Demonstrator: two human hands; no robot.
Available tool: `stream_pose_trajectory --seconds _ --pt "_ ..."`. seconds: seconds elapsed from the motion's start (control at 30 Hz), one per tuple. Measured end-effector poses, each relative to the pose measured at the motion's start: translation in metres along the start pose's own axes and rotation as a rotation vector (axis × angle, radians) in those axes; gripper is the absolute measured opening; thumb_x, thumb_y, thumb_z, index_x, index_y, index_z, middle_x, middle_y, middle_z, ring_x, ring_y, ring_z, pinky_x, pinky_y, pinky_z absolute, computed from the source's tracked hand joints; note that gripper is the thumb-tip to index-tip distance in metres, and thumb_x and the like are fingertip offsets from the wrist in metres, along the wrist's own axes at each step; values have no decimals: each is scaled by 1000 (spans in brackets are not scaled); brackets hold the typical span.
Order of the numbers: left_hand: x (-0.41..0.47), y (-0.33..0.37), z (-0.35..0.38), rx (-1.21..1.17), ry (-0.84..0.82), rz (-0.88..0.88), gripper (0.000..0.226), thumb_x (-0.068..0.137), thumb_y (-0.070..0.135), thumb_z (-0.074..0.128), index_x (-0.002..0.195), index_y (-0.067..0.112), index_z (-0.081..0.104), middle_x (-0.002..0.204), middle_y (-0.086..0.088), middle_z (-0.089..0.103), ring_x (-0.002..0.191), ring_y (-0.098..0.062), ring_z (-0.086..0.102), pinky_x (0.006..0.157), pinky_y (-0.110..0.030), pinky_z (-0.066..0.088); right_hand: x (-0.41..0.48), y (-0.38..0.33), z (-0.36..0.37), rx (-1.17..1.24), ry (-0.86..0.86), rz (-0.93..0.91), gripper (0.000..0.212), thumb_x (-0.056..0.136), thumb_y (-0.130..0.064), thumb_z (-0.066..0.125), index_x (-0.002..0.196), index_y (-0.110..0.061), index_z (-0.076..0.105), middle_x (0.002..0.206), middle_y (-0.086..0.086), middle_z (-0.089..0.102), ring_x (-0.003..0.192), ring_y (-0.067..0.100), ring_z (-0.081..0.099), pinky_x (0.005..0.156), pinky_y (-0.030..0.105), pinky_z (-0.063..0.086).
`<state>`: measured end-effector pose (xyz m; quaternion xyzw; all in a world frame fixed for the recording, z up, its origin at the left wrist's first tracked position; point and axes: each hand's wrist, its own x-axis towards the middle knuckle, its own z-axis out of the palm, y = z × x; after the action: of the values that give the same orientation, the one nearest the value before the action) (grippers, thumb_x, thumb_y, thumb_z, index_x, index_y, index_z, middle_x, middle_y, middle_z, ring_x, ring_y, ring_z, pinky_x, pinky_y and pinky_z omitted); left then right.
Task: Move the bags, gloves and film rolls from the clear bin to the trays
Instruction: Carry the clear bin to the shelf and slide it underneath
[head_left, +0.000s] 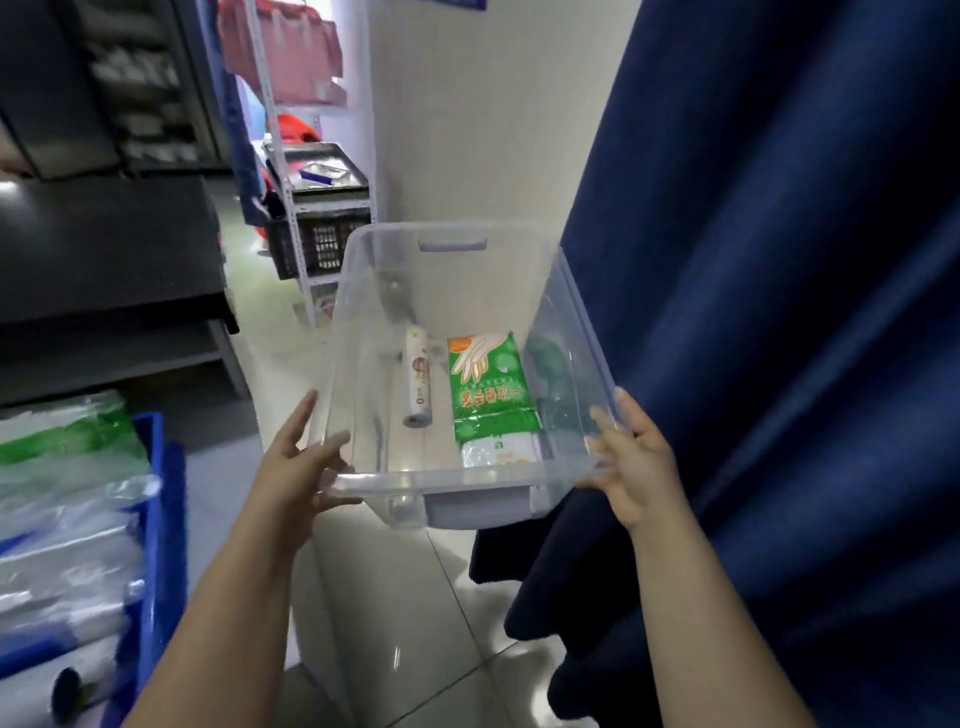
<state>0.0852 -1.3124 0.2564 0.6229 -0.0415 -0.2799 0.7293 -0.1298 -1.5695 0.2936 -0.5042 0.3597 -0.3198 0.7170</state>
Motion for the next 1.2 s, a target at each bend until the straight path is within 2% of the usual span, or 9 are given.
stream_pose_trajectory --seconds 0.13,0.3,0.4,0.47,0.63,0.77,0.87,0.97,1.2 --pt "69 2 8 -47 88 22 64 81 8 72 123 53 55 67 -8 64 60 -24 65 58 -47 58 99 4 37 -30 -75 34 58 88 10 46 133 -26 49 87 -7 68 52 11 53 47 33 49" --pt "172 13 18 -83 182 -3 61 82 6 72 117 54 55 72 -10 61 57 -25 65 57 -53 58 212 8 100 -49 -96 81 58 89 9 46 137 -23 46 107 4 65 60 17 52 56 36 44" --pt "232 33 28 -89 224 -22 66 82 8 71 126 52 50 70 -11 59 61 -26 64 56 -51 58 275 -2 138 -66 -135 99 52 89 1 54 133 -27 50 70 -2 53 46 13 49 40 28 42" --pt "269 48 35 -71 253 -13 67 82 9 71 128 53 49 72 -11 58 67 -28 64 54 -48 58 316 -10 160 -77 -201 104 38 89 -10 61 123 -27 59 58 -1 42 49 16 43 40 28 41" --pt "355 74 49 -54 305 25 67 85 12 69 132 52 44 54 0 57 57 -16 61 49 -40 56 412 -14 210 -52 -340 72 18 90 -12 59 107 -15 65 74 12 50 58 23 45 46 32 43" --pt "432 92 63 -63 375 70 66 86 10 66 133 50 43 56 0 61 56 -18 61 48 -38 56 508 -6 254 -56 -323 132 58 72 10 41 116 -20 63 90 12 65 67 30 54 62 49 46" --pt "501 110 69 -76 445 79 68 86 4 61 135 48 43 63 -8 60 62 -24 60 49 -39 56 586 -4 300 -111 -418 129 61 68 13 35 110 -19 65 89 16 50 71 35 40 58 40 39" --pt "567 134 68 -95 520 77 73 83 -3 58 134 48 45 61 -2 64 54 -17 63 47 -38 56 661 -7 357 -128 -486 158 62 70 15 33 115 -17 62 92 14 46 77 35 34 59 38 34" --pt "689 183 25 -177 663 84 68 83 9 69 133 48 46 53 0 58 58 -21 58 50 -38 55 780 2 508 -121 -652 162 41 89 3 48 127 -13 53 80 12 41 67 26 35 48 31 44"
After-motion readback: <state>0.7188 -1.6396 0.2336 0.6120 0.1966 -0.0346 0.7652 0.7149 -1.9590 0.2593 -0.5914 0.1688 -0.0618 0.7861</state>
